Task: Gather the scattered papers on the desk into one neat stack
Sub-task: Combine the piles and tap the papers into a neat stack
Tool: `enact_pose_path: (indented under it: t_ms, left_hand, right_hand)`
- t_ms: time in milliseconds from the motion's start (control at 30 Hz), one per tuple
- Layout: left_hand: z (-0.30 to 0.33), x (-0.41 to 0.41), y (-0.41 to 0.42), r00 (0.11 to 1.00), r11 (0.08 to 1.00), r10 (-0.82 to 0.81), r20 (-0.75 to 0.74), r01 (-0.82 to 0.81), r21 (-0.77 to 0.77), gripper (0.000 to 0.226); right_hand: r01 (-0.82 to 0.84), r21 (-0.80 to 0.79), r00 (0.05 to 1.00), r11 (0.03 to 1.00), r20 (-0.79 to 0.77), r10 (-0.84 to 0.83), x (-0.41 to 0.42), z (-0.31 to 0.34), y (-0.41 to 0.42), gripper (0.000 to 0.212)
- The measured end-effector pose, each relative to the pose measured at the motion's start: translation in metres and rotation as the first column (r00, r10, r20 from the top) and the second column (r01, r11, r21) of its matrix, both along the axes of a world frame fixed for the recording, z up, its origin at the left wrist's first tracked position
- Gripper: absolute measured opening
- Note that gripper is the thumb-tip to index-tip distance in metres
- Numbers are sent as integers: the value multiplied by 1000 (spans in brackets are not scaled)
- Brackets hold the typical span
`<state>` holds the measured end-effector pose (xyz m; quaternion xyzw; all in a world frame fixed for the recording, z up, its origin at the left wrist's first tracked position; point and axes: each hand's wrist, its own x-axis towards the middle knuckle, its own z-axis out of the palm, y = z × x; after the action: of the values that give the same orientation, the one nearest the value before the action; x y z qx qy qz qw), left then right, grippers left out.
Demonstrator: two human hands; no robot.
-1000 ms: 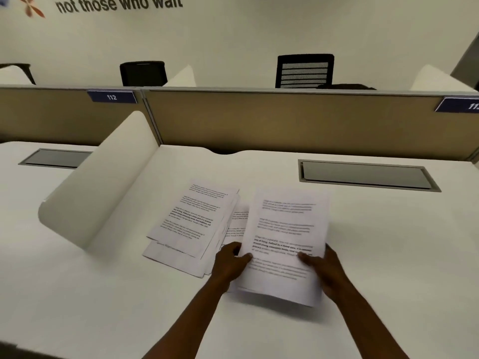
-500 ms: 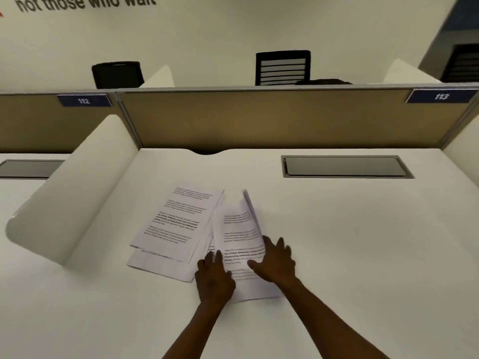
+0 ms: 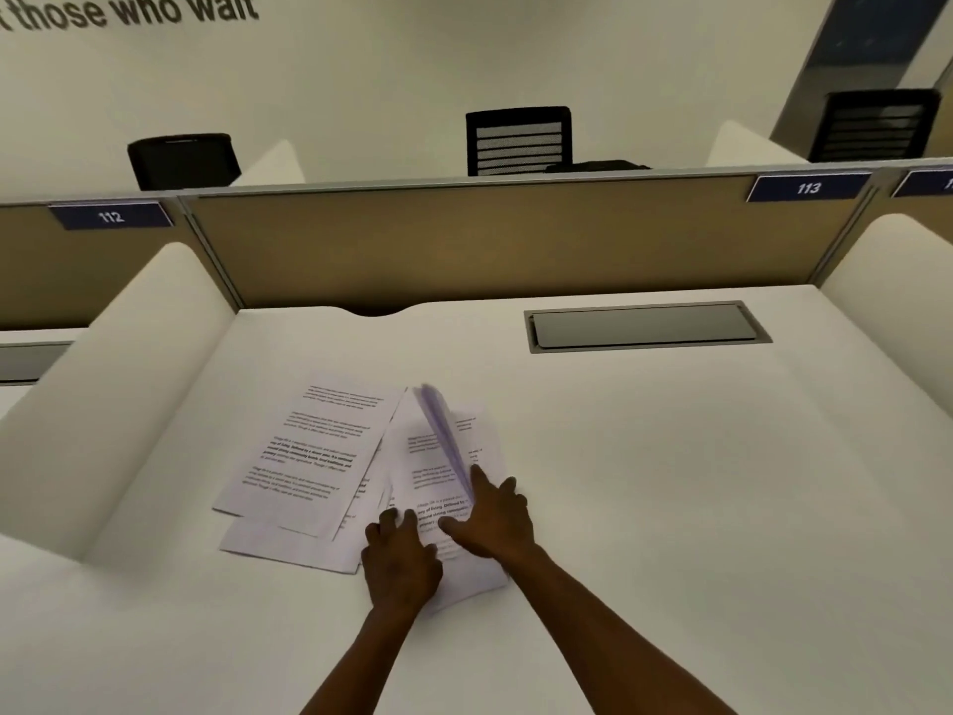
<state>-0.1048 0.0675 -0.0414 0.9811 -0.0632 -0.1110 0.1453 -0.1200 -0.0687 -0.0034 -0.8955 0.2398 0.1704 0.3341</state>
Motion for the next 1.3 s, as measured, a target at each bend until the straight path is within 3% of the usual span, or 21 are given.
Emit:
enact_pose_path:
  t_ms: [100, 167, 233, 300, 333, 500, 600, 700, 800, 1033, 1200, 1300]
  left_hand:
    - [0, -1, 0, 1000, 999, 17, -12, -17, -27, 64]
    - [-1, -2, 1, 1000, 999, 19, -12, -19, -37, 65]
    - [-2, -2, 2, 1000, 999, 16, -10, -16, -41, 65]
    - [-2, -2, 3, 1000, 999, 13, -12, -13, -43, 64]
    - [-1, -2, 4, 1000, 999, 10, -11, -10, -43, 64]
    - [-1, 0, 10, 999, 998, -39, -19, 38, -46, 67]
    - [1, 7, 18, 998, 992, -41, -39, 36, -124, 67]
    - [8, 24, 31, 999, 967, 41, 22, -34, -252, 61]
    - [12, 52, 58, 982, 942, 169, 87, -134, -309, 58]
    - [7, 125, 140, 953, 950, 300, 39, -294, -107, 84]
    - [3, 152, 160, 964, 975, 222, -146, -222, 20, 105]
    - [1, 149, 156, 973, 983, 182, -140, -182, 14, 104]
  right_hand:
    - [145, 269, 981, 952, 83, -173, 7, -1, -13, 104]
    - [241, 510, 943, 826, 77, -323, 10, 4, -22, 93]
    - [284, 717, 913, 637, 0, -407, 14, 8, -31, 72]
    - [285, 814, 911, 506, -67, -406, 18, 14, -36, 65]
    - [278, 824, 917, 494, -74, -393, 21, 14, -39, 65]
    - [327, 783, 890, 528, -66, -452, 29, 4, -60, 70]
    - [298, 723, 914, 623, -28, -404, 21, 9, -68, 29]
    - [230, 687, 954, 689, -19, -299, 13, 10, -81, 36]
    - [243, 700, 955, 672, -50, -294, 7, 7, -97, 42]
    - [372, 657, 880, 655, -26, -474, -3, -10, -117, 50]
    - [349, 677, 880, 648, 2, -476, -3, -12, -103, 61]
    - [302, 664, 880, 684, 81, -467, -4, 0, -95, 70]
